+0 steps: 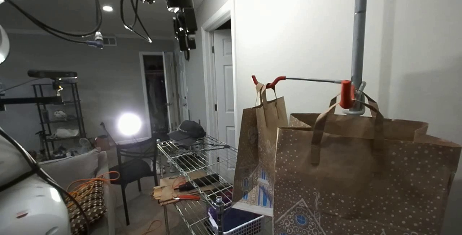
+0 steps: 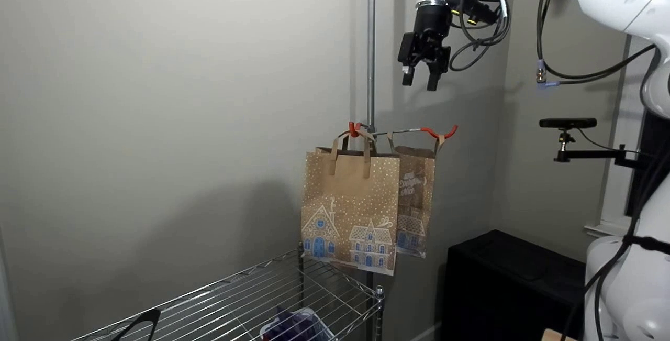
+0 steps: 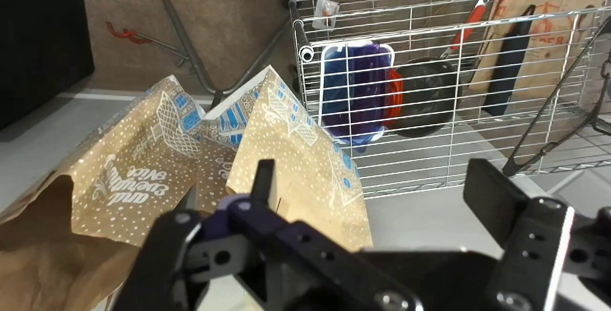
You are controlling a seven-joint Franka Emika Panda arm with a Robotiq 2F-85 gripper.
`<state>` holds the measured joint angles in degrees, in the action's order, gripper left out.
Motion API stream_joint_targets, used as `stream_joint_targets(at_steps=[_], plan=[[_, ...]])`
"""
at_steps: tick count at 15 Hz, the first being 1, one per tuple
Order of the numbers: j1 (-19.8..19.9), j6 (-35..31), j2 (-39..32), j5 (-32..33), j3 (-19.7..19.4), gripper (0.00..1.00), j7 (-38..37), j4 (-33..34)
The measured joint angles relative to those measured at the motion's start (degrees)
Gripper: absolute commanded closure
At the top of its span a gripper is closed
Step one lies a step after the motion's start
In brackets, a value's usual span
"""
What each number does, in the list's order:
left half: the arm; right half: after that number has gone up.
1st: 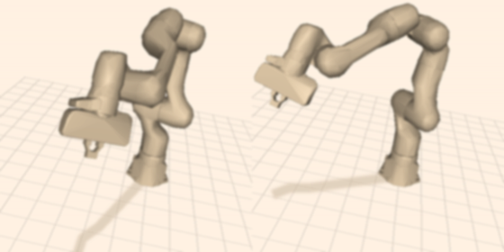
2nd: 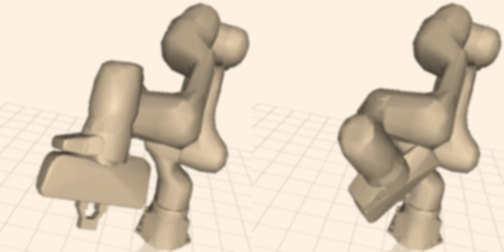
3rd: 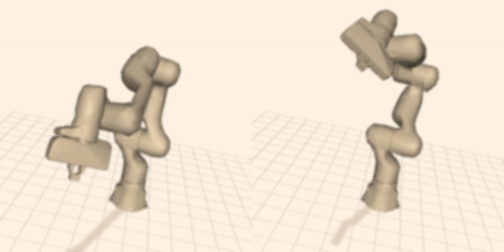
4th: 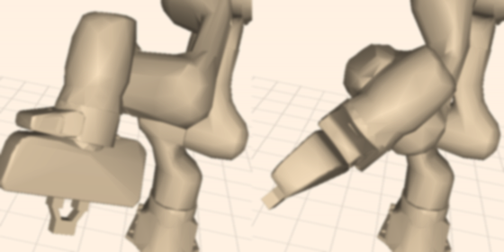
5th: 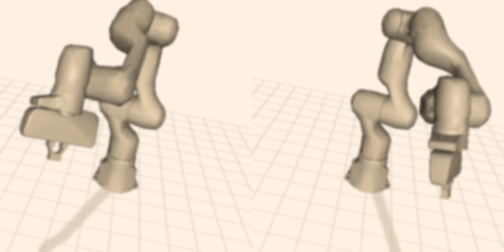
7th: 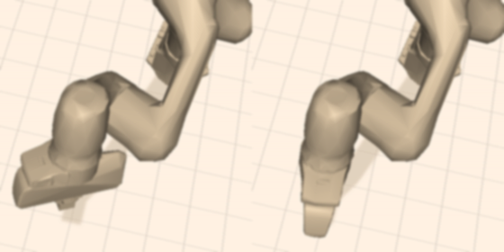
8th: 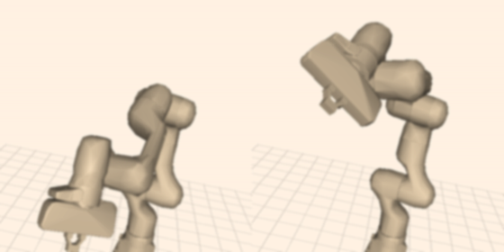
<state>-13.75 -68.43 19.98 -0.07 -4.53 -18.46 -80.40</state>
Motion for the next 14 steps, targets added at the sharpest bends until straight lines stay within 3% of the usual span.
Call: stream_joint_targets(at_steps=[8, 14], plan=[[6.7, -11.8, 8.7, -4.1, 7.9, 0.0, -1.2, -25.6], [7.8, -12.2, 8.9, -4.3, 8.8, 0.0, -1.2, -25.8]])
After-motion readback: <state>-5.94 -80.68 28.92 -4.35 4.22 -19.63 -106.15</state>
